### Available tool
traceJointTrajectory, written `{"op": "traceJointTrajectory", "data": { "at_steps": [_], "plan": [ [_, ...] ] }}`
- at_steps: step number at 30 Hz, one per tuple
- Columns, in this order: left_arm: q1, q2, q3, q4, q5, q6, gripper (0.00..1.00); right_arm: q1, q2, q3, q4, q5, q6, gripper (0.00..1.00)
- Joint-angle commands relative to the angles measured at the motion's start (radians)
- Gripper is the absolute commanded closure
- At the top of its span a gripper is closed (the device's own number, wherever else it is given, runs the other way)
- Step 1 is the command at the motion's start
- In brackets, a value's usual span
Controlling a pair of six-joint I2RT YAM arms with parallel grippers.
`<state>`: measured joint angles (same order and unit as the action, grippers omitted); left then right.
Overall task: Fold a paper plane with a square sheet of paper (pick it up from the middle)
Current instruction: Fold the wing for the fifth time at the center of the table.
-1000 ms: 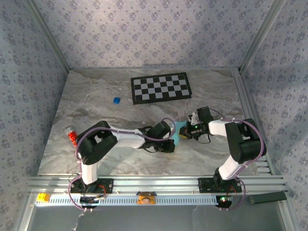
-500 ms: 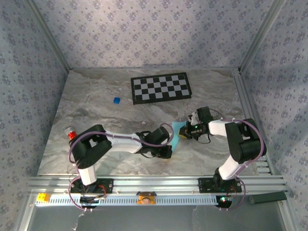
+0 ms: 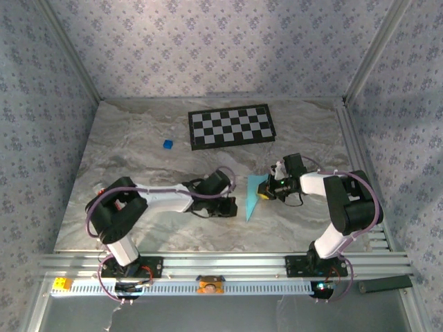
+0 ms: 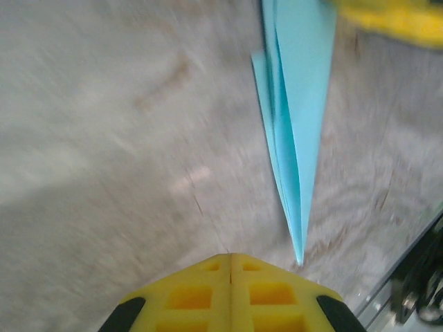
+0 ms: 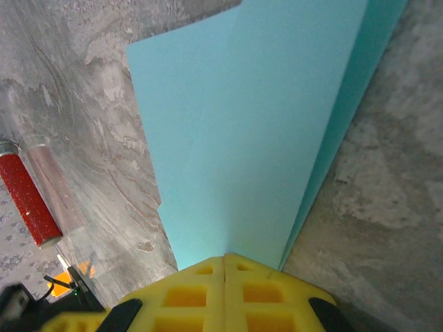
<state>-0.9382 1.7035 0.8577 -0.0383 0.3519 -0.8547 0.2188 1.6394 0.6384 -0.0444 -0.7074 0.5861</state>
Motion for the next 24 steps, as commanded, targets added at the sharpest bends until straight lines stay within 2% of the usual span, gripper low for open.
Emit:
{"op": "traceJointTrajectory", "data": {
  "at_steps": [1,7,13,24],
  "plan": [
    [0.027,0.047,0.068,0.059,0.04,-0.034,0.93,0.004,-0.038,-0.016,0.017,0.013,-0.011,0.95],
    [0.034,0.148,0.152,0.033,0.056,-0.035,0.85,-0.024,-0.18,-0.033,-0.005,0.011,-0.006,0.86],
    [0.035,0.172,0.162,0.064,0.063,-0.046,0.76,-0.095,-0.277,-0.084,-0.065,0.027,-0.018,0.82],
    [0.035,0.222,0.198,0.094,0.102,-0.049,0.69,-0.093,-0.246,-0.106,-0.067,0.003,-0.015,0.81]
  ]
}}
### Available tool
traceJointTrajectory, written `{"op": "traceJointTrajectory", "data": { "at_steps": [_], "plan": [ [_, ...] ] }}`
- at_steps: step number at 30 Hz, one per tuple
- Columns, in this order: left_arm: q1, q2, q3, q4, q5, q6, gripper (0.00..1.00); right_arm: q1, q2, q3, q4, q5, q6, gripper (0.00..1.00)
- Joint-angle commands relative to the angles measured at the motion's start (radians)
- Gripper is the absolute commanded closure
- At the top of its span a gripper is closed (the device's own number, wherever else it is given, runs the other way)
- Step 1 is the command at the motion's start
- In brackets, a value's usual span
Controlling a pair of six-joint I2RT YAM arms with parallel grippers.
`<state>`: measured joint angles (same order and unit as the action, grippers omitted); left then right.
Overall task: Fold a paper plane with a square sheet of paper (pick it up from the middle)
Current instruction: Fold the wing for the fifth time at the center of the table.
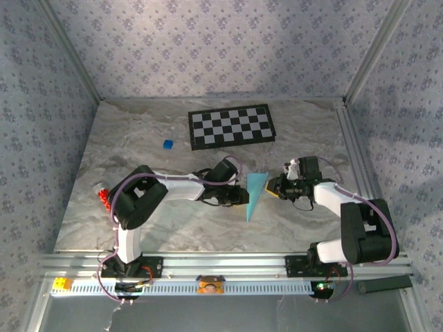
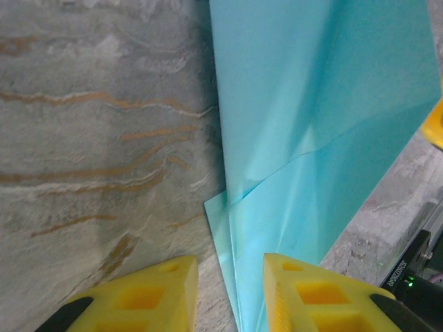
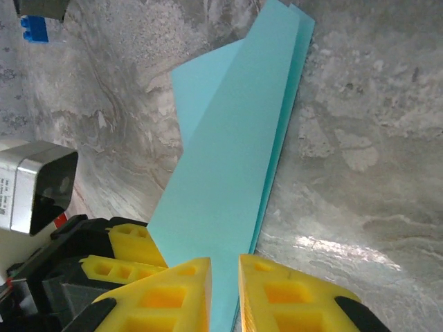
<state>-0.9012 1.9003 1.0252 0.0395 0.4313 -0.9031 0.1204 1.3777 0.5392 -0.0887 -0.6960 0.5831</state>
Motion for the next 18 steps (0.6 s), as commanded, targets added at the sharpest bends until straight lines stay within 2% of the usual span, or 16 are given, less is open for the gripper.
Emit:
{"op": "traceJointTrajectory", "data": {
  "at_steps": [1,18],
  "plan": [
    [-0.003,0.031,0.034,0.014,0.023,0.0,0.69,0.005,0.018,-0.009,-0.021,-0.009,-0.012,0.81],
    [-0.004,0.104,0.115,-0.004,0.047,0.013,0.68,0.054,0.112,-0.027,0.046,-0.028,0.007,0.83]
  ]
}}
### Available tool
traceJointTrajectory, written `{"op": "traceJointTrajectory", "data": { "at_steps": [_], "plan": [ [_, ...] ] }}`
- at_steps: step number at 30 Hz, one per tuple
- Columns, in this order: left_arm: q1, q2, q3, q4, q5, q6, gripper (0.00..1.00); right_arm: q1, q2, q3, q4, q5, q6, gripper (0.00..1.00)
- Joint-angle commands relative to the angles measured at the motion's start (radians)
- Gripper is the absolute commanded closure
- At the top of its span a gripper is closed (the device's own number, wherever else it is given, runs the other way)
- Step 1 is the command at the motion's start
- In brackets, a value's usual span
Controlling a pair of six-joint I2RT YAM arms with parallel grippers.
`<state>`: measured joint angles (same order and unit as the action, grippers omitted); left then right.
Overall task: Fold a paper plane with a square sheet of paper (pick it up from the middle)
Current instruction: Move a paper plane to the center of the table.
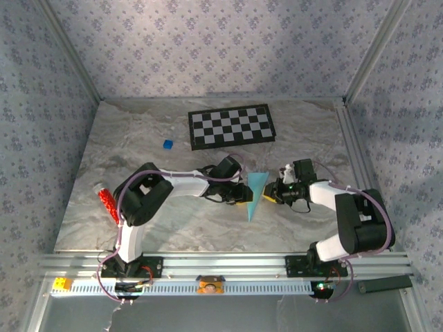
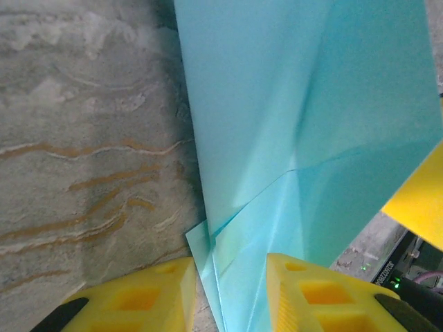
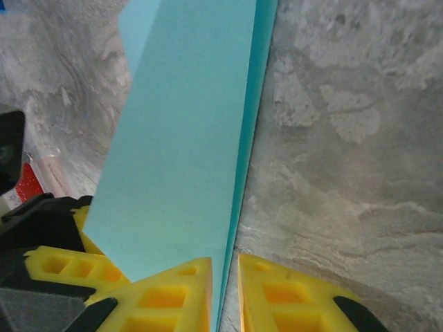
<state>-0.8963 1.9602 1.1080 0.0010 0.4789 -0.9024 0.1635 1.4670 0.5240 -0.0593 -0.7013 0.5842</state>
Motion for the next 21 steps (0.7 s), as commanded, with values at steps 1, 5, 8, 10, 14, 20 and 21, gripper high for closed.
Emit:
{"op": "traceJointTrajectory", "data": {
  "at_steps": [1,5,8,10,14,20,21],
  "plan": [
    [-0.009,0.046,0.034,0.035,0.0,0.013,0.68,0.012,0.026,-0.014,0.02,-0.022,0.007,0.83],
    [-0.009,0.052,0.038,0.049,0.006,0.007,0.68,0.024,0.053,-0.02,0.036,-0.027,0.012,0.84],
    [-0.009,0.06,0.041,0.067,0.013,-0.004,0.69,0.03,0.067,-0.023,0.044,-0.033,0.012,0.86],
    [-0.009,0.064,0.041,0.083,0.018,-0.014,0.69,0.032,0.074,-0.025,0.052,-0.037,0.014,0.87],
    [-0.009,0.076,0.038,0.115,0.024,-0.033,0.7,0.034,0.082,-0.03,0.059,-0.044,0.019,0.89],
    [-0.01,0.081,0.031,0.146,0.027,-0.055,0.73,0.034,0.086,-0.035,0.065,-0.05,0.018,0.9],
    [-0.009,0.08,0.03,0.147,0.028,-0.055,0.74,0.034,0.086,-0.038,0.065,-0.049,0.019,0.9]
  ]
}}
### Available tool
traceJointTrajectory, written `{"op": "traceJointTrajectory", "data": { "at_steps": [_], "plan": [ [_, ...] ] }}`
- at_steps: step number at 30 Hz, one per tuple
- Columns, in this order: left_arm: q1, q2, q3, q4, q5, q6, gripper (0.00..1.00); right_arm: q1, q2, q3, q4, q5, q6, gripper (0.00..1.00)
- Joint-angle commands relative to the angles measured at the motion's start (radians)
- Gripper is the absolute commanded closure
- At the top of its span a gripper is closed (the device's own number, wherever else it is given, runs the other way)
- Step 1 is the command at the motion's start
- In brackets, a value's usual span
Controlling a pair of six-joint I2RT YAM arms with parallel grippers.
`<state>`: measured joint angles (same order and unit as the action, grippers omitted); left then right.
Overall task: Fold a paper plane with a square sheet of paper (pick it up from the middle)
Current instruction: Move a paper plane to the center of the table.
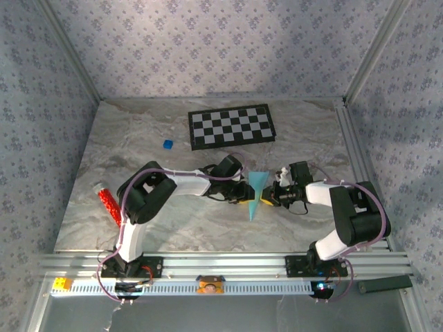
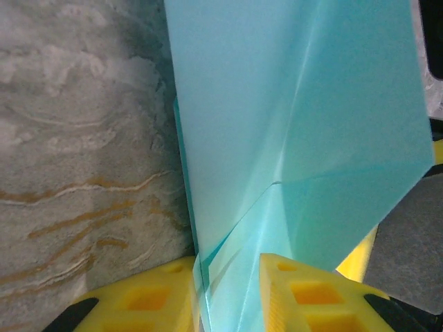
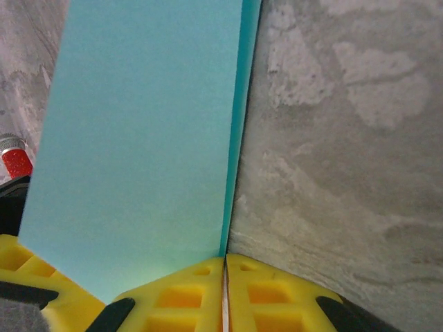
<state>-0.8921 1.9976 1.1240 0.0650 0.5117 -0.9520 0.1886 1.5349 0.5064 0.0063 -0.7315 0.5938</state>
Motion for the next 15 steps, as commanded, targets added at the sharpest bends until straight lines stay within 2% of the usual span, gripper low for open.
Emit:
{"op": "traceJointTrajectory", "data": {
  "at_steps": [1,6,9,12,15],
  "plan": [
    [-0.013,0.042,0.013,0.087,-0.006,-0.005,0.75,0.009,0.018,-0.019,0.0,-0.018,0.008,0.9],
    [-0.013,0.036,0.011,0.087,-0.005,-0.002,0.82,0.006,0.015,-0.019,0.001,-0.017,0.011,0.9],
    [-0.013,0.021,0.005,0.079,-0.013,0.007,0.91,0.004,0.006,-0.019,0.004,-0.02,0.017,0.89],
    [-0.013,-0.039,-0.016,0.024,-0.079,0.025,0.96,-0.007,-0.025,-0.014,-0.009,-0.013,0.019,0.88],
    [-0.015,-0.144,-0.038,-0.115,-0.222,0.069,0.98,-0.015,-0.074,-0.007,-0.059,0.017,0.005,0.85]
  ]
}}
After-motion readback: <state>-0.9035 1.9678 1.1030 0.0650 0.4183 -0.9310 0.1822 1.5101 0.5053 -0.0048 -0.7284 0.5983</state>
